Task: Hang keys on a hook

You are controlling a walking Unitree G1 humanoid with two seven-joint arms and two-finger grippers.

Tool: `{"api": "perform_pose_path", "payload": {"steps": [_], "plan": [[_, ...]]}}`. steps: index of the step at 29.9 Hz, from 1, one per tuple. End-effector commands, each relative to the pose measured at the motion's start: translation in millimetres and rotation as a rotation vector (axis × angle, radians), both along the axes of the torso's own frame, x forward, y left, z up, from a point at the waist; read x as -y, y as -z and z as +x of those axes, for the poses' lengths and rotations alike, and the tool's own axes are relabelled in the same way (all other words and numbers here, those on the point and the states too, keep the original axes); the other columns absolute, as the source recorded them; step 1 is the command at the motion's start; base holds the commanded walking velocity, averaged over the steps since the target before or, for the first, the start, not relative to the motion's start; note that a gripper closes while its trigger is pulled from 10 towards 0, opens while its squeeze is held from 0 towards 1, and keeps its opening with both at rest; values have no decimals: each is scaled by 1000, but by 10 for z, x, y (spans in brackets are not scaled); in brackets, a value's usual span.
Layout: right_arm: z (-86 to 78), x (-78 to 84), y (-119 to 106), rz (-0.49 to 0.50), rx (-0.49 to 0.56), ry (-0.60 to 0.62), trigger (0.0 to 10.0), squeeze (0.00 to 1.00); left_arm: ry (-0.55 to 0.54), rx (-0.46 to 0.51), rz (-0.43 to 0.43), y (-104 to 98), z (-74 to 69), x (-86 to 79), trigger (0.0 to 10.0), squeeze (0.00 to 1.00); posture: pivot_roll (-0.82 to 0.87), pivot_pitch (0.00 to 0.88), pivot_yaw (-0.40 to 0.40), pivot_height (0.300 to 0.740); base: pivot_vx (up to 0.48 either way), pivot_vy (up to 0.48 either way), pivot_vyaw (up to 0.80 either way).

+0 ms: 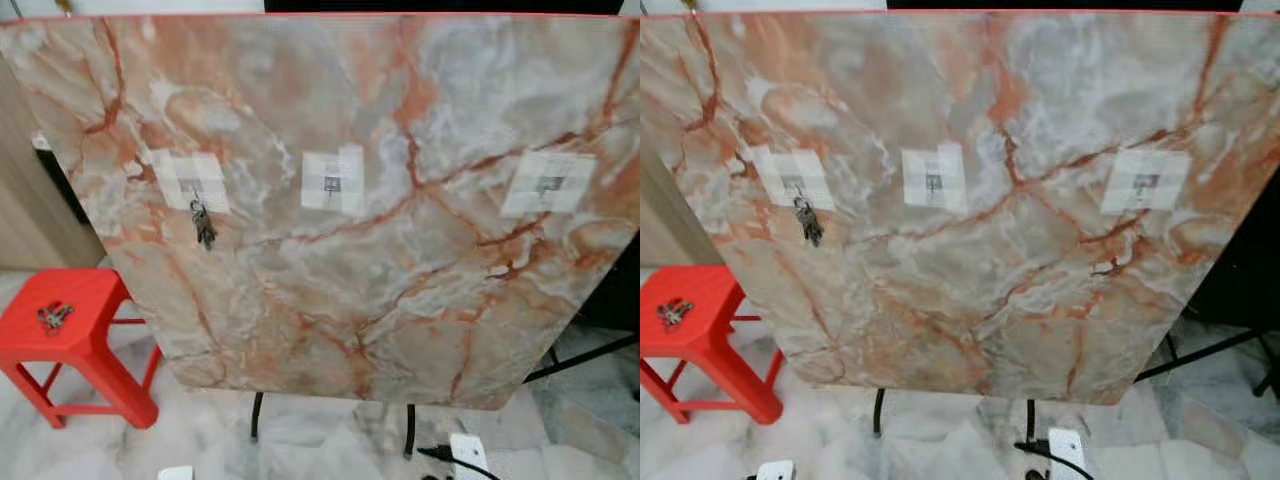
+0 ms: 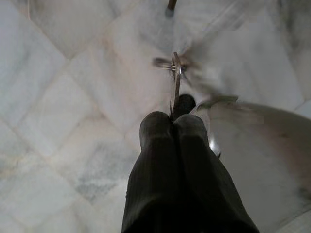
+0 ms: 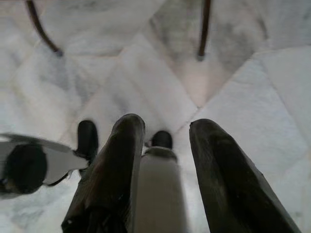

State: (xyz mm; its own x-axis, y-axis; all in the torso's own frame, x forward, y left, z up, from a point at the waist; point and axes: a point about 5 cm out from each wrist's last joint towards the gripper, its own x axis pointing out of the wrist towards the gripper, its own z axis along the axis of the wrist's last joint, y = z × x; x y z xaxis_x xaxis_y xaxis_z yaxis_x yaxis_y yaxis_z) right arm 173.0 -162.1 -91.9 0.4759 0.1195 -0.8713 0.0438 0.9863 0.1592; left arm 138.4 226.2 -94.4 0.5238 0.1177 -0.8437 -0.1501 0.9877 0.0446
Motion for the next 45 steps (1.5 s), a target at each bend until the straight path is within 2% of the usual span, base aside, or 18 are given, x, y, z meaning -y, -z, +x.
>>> {"api": "perform_pose_path", "payload": {"steps": [1, 21, 27, 33, 34, 35, 36, 37, 40, 41, 45], "plan": [[-72, 33, 30, -7, -22, 9, 10000, 0, 17, -25, 2, 28, -77, 5, 10000, 0, 91, 31, -15, 723, 0, -251, 0], [-84, 35, 34, -10, -25, 4, 10000, 0, 30, -16, 12, 20, -47, 18, 10000, 0, 93, 10, -17, 723, 0, -376, 0], [-90, 47, 36, -14, -28, -4, 10000, 0, 21, -4, 17, 10, -23, 16, 10000, 0, 94, 3, -20, 723, 0, 0, 0], [-96, 57, 37, -16, -30, -9, 10000, 0, -1, 68, 39, -70, 148, -28, 10000, 0, 94, 0, -23, 723, 0, 0, 0], [-96, 57, 38, -16, -30, -11, 10000, 0, 6, 95, 52, -108, 221, -50, 10000, 0, 94, 0, -23, 723, 0, 0, 0], [-98, 59, 38, -16, -30, -12, 10000, 0, 23, 147, 74, -186, 359, -89, 10000, 0, 91, 0, -19, 723, 0, 0, 0], [-98, 59, 38, -16, -30, -12, 10000, 0, 23, 147, 74, -186, 359, -89, 10000, 0, 91, 0, -19, 723, 0, 0, 0], [-100, 63, 38, -16, -30, -11, 10000, 0, 46, 199, 89, -263, 482, -113, 10000, 0, 91, 0, -19, 723, 0, 0, 0], [-101, 67, 38, -16, -30, -11, 10000, 0, 75, 277, 108, -377, 650, -133, 10000, 0, 91, 0, -19, 723, 0, 0, 0], [-100, 71, 38, -17, -30, -12, 10000, 0, 98, 351, 115, -486, 788, -137, 10000, 0, 93, 8, -20, 723, 0, 0, 0], [-95, 74, 35, -17, -30, -11, 10000, 0, 136, 492, 116, -688, 988, -112, 10000, 0, 93, 13, -19, 723, 0, 0, 0]]}}
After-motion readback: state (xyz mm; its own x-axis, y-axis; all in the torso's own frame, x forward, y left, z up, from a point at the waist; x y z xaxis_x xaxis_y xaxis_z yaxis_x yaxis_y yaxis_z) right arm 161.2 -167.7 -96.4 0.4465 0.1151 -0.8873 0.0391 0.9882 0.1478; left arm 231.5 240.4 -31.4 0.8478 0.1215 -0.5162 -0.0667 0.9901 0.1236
